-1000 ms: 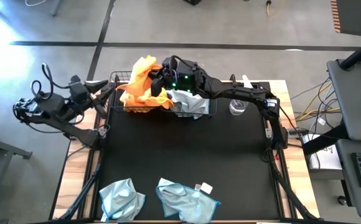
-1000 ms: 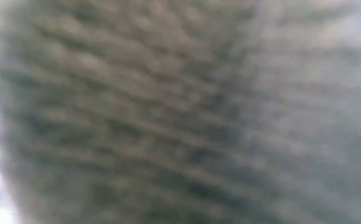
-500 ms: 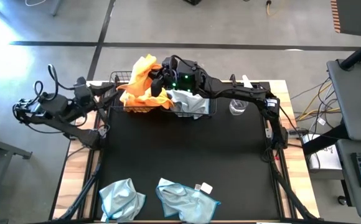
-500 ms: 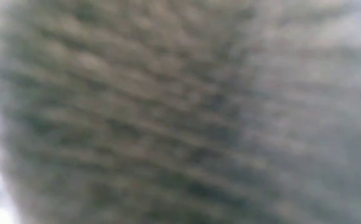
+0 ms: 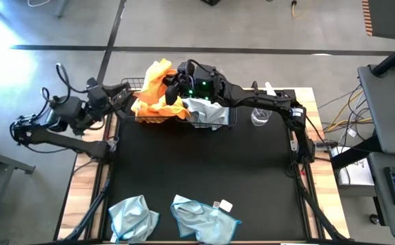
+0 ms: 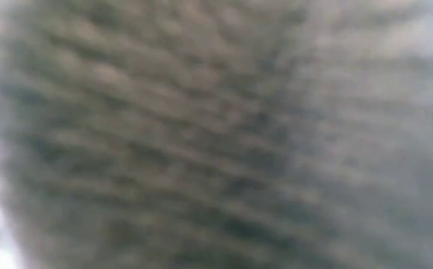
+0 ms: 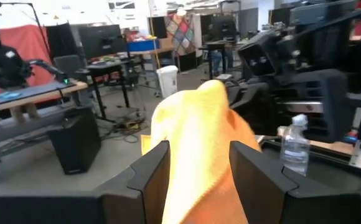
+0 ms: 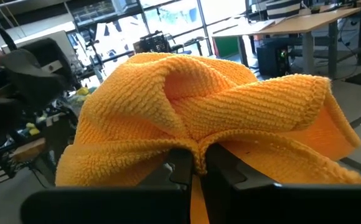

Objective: Sort microfiber towel by color & place in baskets
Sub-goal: Put the yellow microfiber cloth into the left black wire basket

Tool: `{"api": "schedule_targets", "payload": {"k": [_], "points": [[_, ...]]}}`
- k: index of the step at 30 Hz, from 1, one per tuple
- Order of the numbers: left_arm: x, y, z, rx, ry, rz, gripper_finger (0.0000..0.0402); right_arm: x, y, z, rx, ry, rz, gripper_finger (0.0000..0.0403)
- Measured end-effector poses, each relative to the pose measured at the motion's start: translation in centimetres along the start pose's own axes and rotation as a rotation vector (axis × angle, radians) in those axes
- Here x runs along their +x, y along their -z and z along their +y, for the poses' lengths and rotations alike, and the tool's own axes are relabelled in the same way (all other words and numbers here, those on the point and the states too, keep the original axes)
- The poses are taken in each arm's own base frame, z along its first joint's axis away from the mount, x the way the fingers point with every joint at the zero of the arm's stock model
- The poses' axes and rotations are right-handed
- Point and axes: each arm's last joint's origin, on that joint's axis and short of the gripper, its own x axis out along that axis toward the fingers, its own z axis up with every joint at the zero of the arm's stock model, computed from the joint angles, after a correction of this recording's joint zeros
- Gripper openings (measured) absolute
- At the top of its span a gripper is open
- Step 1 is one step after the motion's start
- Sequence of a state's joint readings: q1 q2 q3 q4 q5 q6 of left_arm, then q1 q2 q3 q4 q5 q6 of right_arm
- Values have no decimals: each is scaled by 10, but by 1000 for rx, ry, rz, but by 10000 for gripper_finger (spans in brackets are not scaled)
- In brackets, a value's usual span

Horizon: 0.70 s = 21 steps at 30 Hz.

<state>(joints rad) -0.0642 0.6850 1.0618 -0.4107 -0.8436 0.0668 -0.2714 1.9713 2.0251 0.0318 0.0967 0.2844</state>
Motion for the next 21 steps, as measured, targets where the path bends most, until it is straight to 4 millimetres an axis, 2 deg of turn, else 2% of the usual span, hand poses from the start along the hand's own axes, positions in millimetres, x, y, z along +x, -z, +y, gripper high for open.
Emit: {"api": "schedule_targets", "payload": {"k": [11, 16, 21], "points": [[42, 8, 14, -26, 20, 71, 151, 0, 2, -3, -4, 13, 26, 13], [46, 7, 20, -45, 42, 50, 151, 0, 1, -5, -36, 16, 25, 13], [51, 4, 21, -65, 140, 33, 151, 0, 1, -7, -53, 20, 25, 13]]}}
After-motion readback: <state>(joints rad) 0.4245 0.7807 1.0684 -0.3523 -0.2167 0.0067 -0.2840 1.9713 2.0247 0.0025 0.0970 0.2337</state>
